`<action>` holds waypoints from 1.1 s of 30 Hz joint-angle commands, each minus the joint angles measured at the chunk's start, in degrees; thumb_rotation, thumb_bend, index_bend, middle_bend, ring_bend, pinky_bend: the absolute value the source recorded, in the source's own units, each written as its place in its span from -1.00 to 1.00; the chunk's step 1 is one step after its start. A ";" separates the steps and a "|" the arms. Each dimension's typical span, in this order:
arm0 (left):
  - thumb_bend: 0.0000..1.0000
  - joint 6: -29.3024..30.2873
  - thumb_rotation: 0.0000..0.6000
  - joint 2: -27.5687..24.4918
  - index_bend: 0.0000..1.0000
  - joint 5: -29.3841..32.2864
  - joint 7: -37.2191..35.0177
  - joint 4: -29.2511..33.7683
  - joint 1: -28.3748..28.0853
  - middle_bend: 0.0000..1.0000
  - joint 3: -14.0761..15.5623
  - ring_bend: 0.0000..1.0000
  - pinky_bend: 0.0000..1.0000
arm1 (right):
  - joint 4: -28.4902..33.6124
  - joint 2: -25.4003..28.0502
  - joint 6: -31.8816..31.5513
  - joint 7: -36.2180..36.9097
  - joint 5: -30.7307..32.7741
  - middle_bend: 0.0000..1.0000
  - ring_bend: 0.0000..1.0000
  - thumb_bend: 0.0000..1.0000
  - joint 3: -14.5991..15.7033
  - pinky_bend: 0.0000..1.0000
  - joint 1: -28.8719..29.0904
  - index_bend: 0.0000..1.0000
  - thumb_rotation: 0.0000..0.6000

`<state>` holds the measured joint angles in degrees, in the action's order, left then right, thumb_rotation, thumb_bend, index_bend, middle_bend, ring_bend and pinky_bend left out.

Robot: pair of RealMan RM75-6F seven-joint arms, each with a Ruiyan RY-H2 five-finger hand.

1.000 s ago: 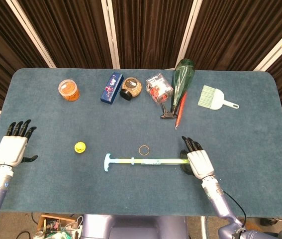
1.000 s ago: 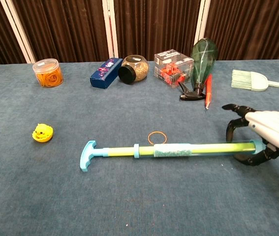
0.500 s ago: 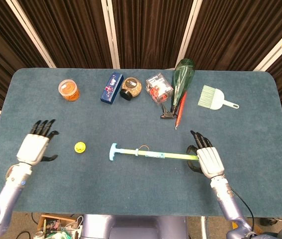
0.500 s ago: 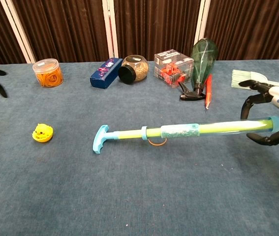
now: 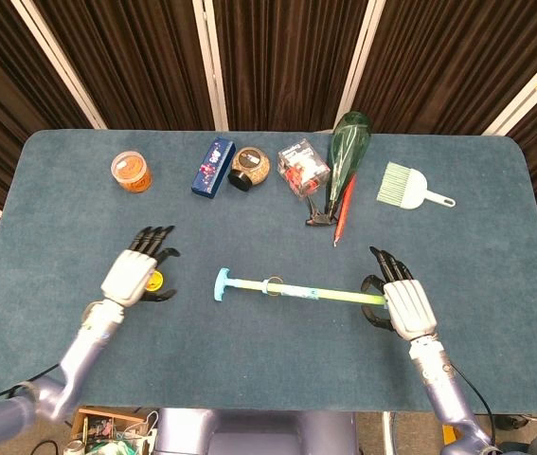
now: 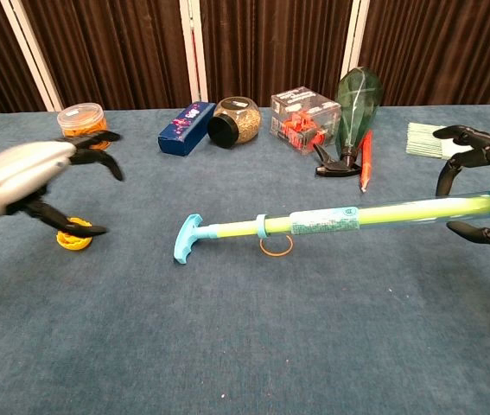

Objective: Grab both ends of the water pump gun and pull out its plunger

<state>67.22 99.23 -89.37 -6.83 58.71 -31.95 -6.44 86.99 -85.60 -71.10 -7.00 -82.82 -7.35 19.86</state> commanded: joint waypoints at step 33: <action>-0.56 -6.83 1.00 24.63 -0.37 -0.25 -20.15 -30.47 -14.21 -1.00 -1.36 -1.00 -0.96 | 1.50 3.71 0.43 3.28 2.33 -0.90 -1.00 -0.02 -0.62 -0.71 0.35 1.00 1.00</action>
<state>61.18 123.06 -90.02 -26.54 29.19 -45.52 -7.62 88.47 -81.89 -70.69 -3.74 -80.51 -7.99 20.22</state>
